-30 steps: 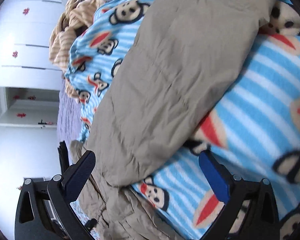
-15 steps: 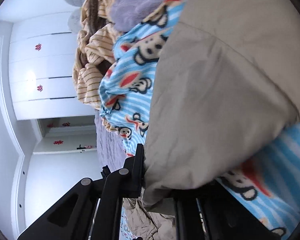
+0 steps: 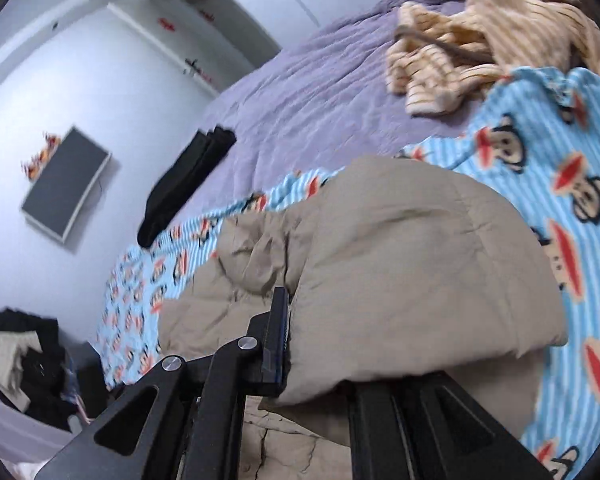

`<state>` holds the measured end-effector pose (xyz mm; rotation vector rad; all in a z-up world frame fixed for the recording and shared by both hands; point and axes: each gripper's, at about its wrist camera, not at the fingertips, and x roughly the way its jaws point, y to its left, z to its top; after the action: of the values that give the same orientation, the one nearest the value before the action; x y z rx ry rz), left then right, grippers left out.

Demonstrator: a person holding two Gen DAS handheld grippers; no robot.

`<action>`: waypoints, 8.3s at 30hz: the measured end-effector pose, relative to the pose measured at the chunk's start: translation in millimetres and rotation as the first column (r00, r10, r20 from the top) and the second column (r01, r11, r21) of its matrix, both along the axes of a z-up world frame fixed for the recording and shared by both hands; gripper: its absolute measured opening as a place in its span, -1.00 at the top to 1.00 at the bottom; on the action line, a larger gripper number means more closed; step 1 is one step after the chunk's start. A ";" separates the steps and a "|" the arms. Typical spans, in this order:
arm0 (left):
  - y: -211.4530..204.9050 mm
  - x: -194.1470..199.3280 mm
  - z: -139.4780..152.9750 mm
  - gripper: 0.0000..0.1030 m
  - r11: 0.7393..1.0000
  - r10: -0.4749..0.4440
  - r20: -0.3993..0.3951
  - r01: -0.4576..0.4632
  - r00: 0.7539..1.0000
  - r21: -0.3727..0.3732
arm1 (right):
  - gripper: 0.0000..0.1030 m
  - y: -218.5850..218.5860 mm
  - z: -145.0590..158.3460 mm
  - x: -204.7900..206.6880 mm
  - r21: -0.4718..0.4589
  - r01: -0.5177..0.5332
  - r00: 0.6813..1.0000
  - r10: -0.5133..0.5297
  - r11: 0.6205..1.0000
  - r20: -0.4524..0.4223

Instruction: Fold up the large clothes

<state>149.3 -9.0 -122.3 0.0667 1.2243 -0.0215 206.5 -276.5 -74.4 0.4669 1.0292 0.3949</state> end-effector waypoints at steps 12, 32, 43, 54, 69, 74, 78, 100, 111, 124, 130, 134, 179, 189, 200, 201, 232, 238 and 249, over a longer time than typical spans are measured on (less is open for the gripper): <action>24.6 2.6 -14.3 -1.00 1.000 -0.017 -0.005 0.016 1.000 -0.017 | 0.81 60.5 -103.7 -27.8 -0.111 -0.040 0.972 0.013 0.993 -0.233; 83.5 24.9 5.1 -1.00 0.937 0.026 0.026 -0.015 0.999 -0.350 | 0.88 -30.8 -81.3 -27.6 0.182 0.428 0.887 -0.372 0.886 -0.273; 123.7 31.7 4.0 -1.00 0.760 0.070 0.006 -0.049 0.998 -0.648 | 0.80 143.7 -52.4 -15.9 -0.187 -0.242 0.970 0.232 0.952 -0.071; 78.5 40.8 3.1 -1.00 0.670 -0.071 -0.017 0.035 0.997 -0.741 | -0.39 114.9 -57.6 -79.9 -0.352 -0.320 0.947 0.286 0.880 -0.144; 79.1 42.1 -0.6 -1.00 0.631 -0.047 -0.053 -0.011 0.998 -0.776 | 0.70 103.6 -71.3 -22.9 0.102 -0.084 0.981 0.101 0.991 -0.168; 77.9 47.4 -11.6 -1.00 0.604 -0.061 -0.076 -0.024 0.995 -0.797 | 0.70 145.3 -74.2 -41.6 -0.005 -0.257 0.949 0.251 0.966 -0.191; 67.5 51.6 -28.9 -0.95 0.708 -0.060 -0.114 -0.038 0.992 -0.705 | 0.69 104.7 -75.6 -66.2 -0.114 -0.233 0.953 0.203 0.966 -0.226; 42.5 36.8 -42.1 0.73 0.908 -0.070 -0.092 0.025 0.993 -0.419 | 0.79 -77.0 -132.2 -62.4 -0.374 0.131 0.948 -0.226 0.918 -0.224; 82.6 16.9 11.7 0.69 0.969 0.009 0.017 -0.005 1.000 -0.247 | 0.69 -77.3 -97.4 -91.1 -0.358 0.092 0.944 -0.196 0.929 -0.266; 23.4 43.0 -26.1 0.69 0.980 -0.006 0.012 0.008 1.000 -0.199 | 0.08 -86.8 -57.5 -43.6 -0.247 0.184 0.967 -0.221 0.951 -0.130; 10.0 54.6 -54.3 0.69 0.978 -0.032 0.042 0.039 0.999 -0.203 | 0.32 -77.0 -126.5 -4.9 -0.359 0.096 0.951 -0.192 0.928 -0.241; 3.8 53.1 -49.9 0.69 0.986 -0.038 0.044 0.045 0.998 -0.158 | 0.32 -81.2 -142.3 -2.2 -0.347 0.120 0.953 -0.205 0.930 -0.221; 17.1 -34.6 1.9 -0.98 0.998 0.005 0.000 -0.005 1.000 0.062 | -0.59 -62.2 -66.6 -121.2 -0.273 0.100 0.952 -0.172 0.957 -0.253; 7.5 -66.5 16.5 -0.98 1.000 0.003 -0.005 -0.003 1.000 0.026 | -1.00 -65.3 -53.9 -139.0 -0.144 0.122 0.958 -0.155 0.982 -0.243; 20.2 -128.2 30.0 -0.98 1.000 -0.007 -0.090 0.006 0.996 -0.012 | -1.00 -65.1 -64.1 -187.9 -0.009 0.153 0.895 -0.142 0.988 -0.423; 23.1 -133.7 29.9 -0.98 1.000 -0.012 -0.099 0.010 0.995 -0.018 | -0.99 -64.8 -63.0 -193.9 -0.012 0.165 0.890 -0.154 0.986 -0.428; 174.0 -298.9 36.0 -0.98 0.959 0.024 -0.239 -0.090 0.971 -0.269 | -1.00 13.2 -26.3 -361.7 0.002 0.423 0.759 -0.353 0.906 -0.547; 187.6 -315.6 10.4 -0.98 0.885 0.123 -0.328 -0.253 0.937 -0.390 | -1.00 -6.5 -37.0 -369.7 0.020 0.447 0.724 -0.348 0.894 -0.595; 177.5 -305.7 -37.1 -0.97 0.765 0.207 -0.402 -0.403 0.892 -0.501 | -1.00 -38.7 -81.7 -382.4 0.067 0.513 0.656 -0.341 0.856 -0.673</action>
<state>-156.4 168.5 -159.3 -0.7041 1.5019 -0.1169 -175.9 -315.3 -156.1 1.1163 1.4909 -0.0964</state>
